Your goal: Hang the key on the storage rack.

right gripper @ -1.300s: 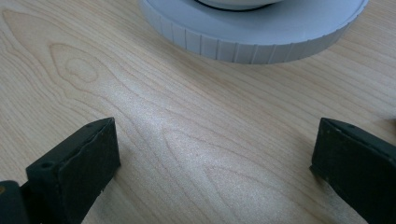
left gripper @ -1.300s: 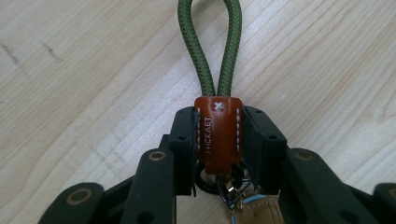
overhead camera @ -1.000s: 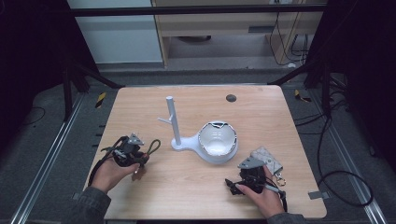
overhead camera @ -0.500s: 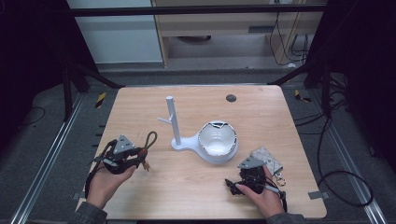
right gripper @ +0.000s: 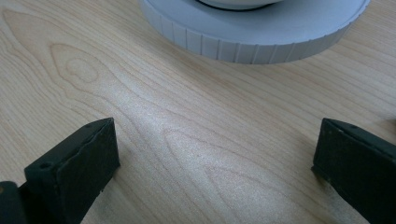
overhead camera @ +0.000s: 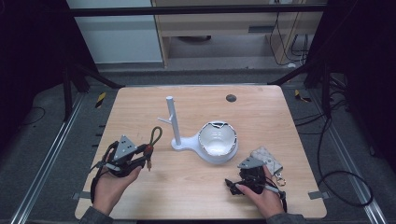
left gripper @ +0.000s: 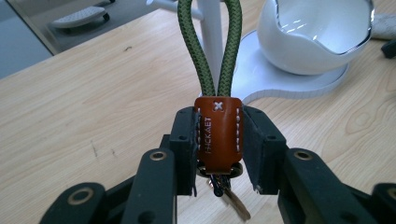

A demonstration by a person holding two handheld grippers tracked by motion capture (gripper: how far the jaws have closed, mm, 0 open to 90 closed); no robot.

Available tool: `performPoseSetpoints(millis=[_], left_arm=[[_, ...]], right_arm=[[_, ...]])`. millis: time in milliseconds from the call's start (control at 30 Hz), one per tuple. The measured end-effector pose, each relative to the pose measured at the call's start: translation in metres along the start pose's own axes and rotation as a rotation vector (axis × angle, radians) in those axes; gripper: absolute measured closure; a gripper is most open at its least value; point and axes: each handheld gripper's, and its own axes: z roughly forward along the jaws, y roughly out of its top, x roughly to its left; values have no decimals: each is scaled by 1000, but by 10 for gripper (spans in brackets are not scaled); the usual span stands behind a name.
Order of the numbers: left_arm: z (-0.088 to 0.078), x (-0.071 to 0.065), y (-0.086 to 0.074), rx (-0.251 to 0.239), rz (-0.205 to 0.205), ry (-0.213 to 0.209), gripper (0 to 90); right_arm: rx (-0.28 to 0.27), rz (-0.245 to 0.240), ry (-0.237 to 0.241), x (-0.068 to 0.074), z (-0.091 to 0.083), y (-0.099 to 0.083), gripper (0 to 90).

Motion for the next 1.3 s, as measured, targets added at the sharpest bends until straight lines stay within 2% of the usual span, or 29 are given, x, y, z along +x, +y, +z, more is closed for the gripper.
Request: performPoseSetpoints(millis=[300, 400, 667, 767, 967, 1067, 1300], left_arm=[[-3, -9, 11, -44, -5, -9, 665], [-2, -16, 13, -60, 4, -16, 665], [-3, -26, 23, -89, 13, -16, 665], [-3, -26, 25, -100, 22, -10, 665], [-1, -25, 32, -105, 0, -10, 665], [3, -23, 35, -108, 5, -2, 664], [17, -17, 37, -91, -24, 10, 664]], right_arm=[[0, 0, 0, 0, 0, 0, 2], [0, 0, 0, 0, 0, 0, 2], [0, -1, 0, 0, 0, 0, 3], [0, 0, 0, 0, 0, 0, 2], [0, 0, 0, 0, 0, 0, 2], [0, -1, 0, 0, 0, 0, 3], [0, -1, 0, 0, 0, 0, 3]])
